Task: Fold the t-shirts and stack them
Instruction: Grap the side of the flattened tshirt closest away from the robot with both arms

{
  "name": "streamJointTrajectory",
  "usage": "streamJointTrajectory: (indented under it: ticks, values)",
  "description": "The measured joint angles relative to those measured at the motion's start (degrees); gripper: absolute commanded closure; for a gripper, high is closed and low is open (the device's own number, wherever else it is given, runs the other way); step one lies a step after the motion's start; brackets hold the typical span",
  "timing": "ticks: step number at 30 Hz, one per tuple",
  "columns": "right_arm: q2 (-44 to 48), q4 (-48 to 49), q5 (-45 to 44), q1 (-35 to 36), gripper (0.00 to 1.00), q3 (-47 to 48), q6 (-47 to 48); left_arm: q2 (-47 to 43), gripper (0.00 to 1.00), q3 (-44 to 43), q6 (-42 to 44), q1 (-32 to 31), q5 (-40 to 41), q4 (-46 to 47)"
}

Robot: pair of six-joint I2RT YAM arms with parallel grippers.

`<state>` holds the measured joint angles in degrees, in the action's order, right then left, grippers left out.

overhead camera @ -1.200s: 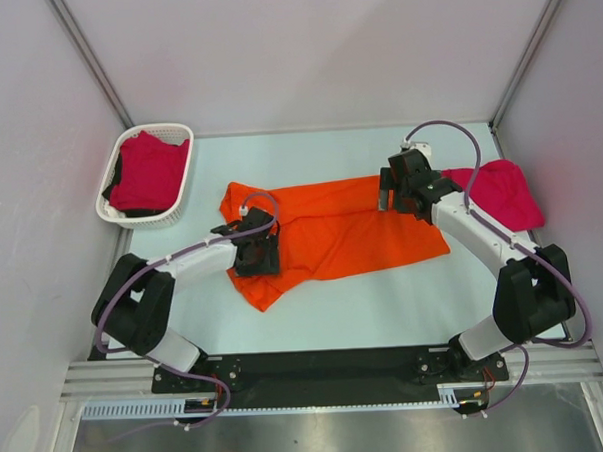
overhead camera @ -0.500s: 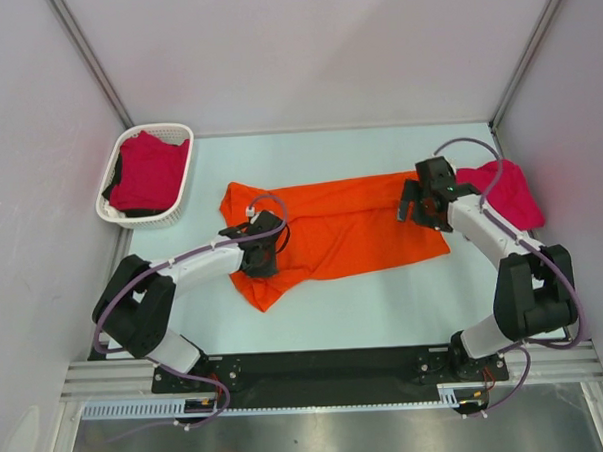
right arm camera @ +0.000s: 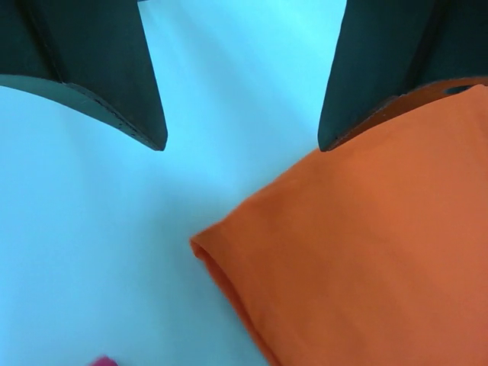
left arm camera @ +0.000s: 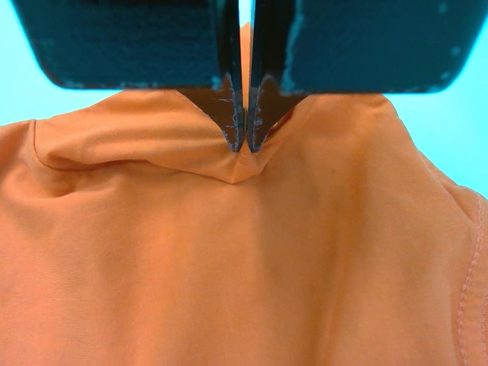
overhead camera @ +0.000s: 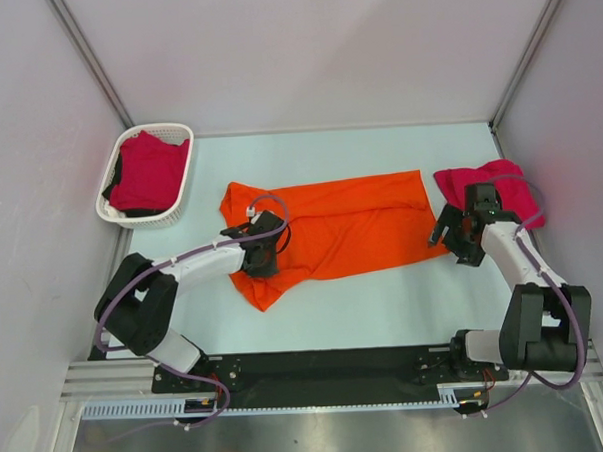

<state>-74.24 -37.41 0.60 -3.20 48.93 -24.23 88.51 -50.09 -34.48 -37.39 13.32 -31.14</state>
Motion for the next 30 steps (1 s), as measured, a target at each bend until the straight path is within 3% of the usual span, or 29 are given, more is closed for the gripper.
streamJointTrajectory:
  ticks: [7, 8, 11, 13, 15, 17, 22, 30]
  values:
    - [-2.8, 0.2, 3.7, -4.2, 0.18, -2.2, -0.2, 0.3, 1.00, 0.0, 0.0, 0.0, 0.0, 0.2]
    - [-3.6, 0.6, 4.3, -4.5, 0.23, -2.4, -0.2, 0.3, 1.00, 0.0, 0.0, 0.0, 0.0, 0.2]
    - [-5.9, 3.1, 6.5, -5.5, 0.54, -4.3, -0.5, 0.3, 1.00, 0.0, 0.0, 0.0, 0.0, 0.2]
    - [-7.8, 4.7, 8.4, -6.8, 0.54, -6.2, -1.0, 0.3, 1.00, 0.0, 0.0, 0.0, 0.0, 0.2]
    - [-9.1, 5.4, 10.9, -7.9, 0.80, -6.5, -1.7, 0.3, 1.00, 0.0, 0.0, 0.0, 0.1, 0.2]
    - [-10.2, 7.4, 12.2, -8.2, 0.94, -6.5, -1.7, 0.3, 1.00, 0.0, 0.0, 0.0, 0.1, 0.1]
    - [-12.0, 11.0, 15.3, -8.3, 0.93, -6.9, -2.7, -0.5, 1.00, 0.0, 0.0, 0.0, 0.6, -0.2]
    - [-12.3, 12.5, 18.0, -8.3, 0.77, -7.0, -2.3, -1.2, 1.00, -0.4, 0.0, -0.1, 1.6, -1.3]
